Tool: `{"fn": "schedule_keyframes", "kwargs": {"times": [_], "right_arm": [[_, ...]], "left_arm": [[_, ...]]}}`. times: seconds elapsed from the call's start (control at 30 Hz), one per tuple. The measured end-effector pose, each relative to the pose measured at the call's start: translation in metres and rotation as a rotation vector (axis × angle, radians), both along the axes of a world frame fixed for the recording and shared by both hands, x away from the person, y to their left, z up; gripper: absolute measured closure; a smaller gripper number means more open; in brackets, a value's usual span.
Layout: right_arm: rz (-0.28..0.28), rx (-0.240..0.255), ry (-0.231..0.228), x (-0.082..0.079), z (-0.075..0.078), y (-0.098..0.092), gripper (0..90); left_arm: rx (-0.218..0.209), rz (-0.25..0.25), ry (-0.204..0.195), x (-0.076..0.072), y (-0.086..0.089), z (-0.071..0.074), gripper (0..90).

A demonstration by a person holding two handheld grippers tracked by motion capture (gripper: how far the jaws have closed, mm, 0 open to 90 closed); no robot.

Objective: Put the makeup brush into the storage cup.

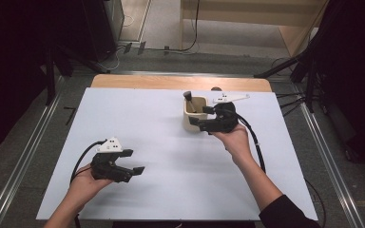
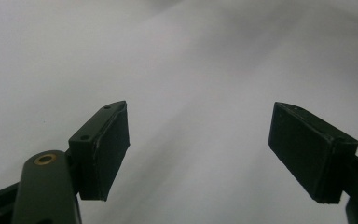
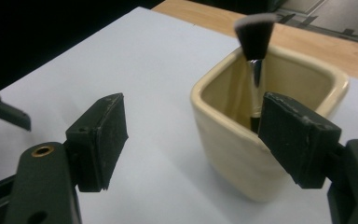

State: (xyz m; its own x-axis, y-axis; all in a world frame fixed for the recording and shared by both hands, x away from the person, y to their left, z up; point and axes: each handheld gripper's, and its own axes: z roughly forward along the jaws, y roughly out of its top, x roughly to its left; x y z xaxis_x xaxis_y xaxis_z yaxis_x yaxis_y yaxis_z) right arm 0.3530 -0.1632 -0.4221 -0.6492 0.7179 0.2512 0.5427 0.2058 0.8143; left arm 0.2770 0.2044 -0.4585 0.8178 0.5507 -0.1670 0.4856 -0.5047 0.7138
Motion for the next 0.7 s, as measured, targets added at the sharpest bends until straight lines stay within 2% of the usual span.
{"fn": "schedule_keyframes", "kwargs": {"times": [0.13, 0.3, 0.4, 0.7], "right_arm": [[0.051, -0.024, 0.017, -0.006, -0.004, 0.004, 24.9], [0.086, -0.042, 0.034, -0.014, -0.009, 0.007, 24.9], [0.091, -0.058, 0.027, -0.018, -0.012, 0.009, 24.9], [0.143, -0.060, 0.051, -0.026, -0.019, 0.009, 23.6]], "left_arm": [[0.002, -0.003, -0.001, 0.000, 0.000, -0.001, 21.0], [0.003, -0.002, -0.002, 0.000, -0.001, 0.000, 21.0], [0.004, -0.003, -0.001, 0.000, -0.001, -0.001, 21.0], [0.009, -0.005, -0.001, 0.000, -0.001, -0.001, 21.0]]}}
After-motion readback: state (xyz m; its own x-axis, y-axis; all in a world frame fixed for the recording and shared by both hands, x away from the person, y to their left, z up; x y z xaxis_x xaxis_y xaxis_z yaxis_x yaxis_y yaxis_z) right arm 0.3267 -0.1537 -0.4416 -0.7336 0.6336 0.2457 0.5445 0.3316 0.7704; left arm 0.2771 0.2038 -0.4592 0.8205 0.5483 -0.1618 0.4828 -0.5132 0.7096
